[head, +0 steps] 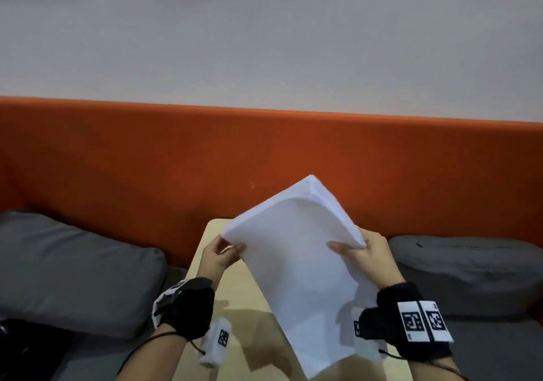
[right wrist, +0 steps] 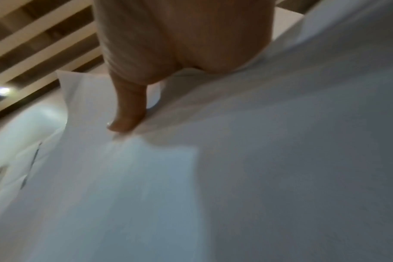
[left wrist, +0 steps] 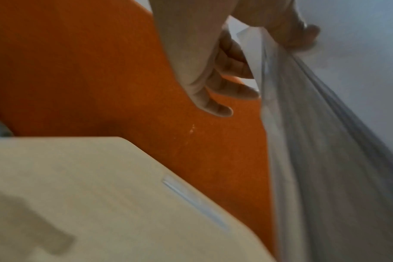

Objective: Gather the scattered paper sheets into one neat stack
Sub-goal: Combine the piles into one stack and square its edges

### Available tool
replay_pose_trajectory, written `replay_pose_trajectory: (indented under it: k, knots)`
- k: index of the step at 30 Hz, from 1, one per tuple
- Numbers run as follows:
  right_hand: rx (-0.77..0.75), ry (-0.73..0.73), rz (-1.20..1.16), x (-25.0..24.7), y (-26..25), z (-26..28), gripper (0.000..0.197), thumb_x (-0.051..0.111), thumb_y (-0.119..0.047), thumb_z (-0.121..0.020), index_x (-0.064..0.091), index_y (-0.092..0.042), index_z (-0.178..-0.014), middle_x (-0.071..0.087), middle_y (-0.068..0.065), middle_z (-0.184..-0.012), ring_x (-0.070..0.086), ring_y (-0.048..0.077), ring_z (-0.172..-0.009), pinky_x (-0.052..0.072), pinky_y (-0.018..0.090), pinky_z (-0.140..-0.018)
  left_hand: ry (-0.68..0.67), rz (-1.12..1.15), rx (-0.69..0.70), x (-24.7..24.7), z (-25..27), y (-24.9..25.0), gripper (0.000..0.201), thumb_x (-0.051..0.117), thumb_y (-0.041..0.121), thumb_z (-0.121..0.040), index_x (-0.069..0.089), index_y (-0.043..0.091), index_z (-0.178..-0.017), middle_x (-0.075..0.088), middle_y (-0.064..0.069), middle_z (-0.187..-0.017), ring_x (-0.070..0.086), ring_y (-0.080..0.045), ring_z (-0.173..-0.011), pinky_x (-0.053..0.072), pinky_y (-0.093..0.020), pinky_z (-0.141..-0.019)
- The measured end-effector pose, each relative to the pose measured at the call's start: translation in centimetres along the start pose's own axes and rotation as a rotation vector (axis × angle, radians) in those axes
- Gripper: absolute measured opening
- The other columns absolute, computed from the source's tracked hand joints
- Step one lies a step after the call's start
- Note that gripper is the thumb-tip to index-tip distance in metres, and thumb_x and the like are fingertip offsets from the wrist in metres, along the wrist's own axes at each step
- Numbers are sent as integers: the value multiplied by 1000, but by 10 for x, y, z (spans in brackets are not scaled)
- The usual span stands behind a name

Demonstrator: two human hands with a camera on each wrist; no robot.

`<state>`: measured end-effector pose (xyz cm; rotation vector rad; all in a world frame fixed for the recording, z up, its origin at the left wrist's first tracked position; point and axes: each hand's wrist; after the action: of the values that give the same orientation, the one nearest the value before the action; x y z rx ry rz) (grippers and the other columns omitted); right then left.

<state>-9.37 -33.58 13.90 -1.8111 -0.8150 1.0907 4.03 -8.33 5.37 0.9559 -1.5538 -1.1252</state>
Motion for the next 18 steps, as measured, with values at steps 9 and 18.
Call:
replay_pose_trajectory:
  k: [9, 18]
  knots:
    - [124, 206, -480, 20, 31, 20, 18, 68, 2, -79, 65, -13, -88, 73, -1, -75, 69, 7, -67, 53, 16, -57, 71, -40, 163, 75, 7, 42, 23, 59, 9, -88, 55, 14, -110, 65, 3, -95, 63, -20, -88, 54, -21, -72]
    - [-44, 173, -403, 25, 35, 9, 34, 70, -15, -69, 60, -24, -101, 70, -15, -92, 64, -7, -84, 48, 7, -70, -5, -132, 227, 61, 16, 18, 41, 74, 42, -72, 50, 28, -102, 62, -2, -100, 62, -12, -90, 54, -23, -75]
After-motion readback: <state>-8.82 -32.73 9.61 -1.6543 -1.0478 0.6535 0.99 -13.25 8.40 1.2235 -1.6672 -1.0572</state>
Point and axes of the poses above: each hand's wrist, its own z-axis away from the middle knuckle, its own x-axis out of the palm, y = z × x
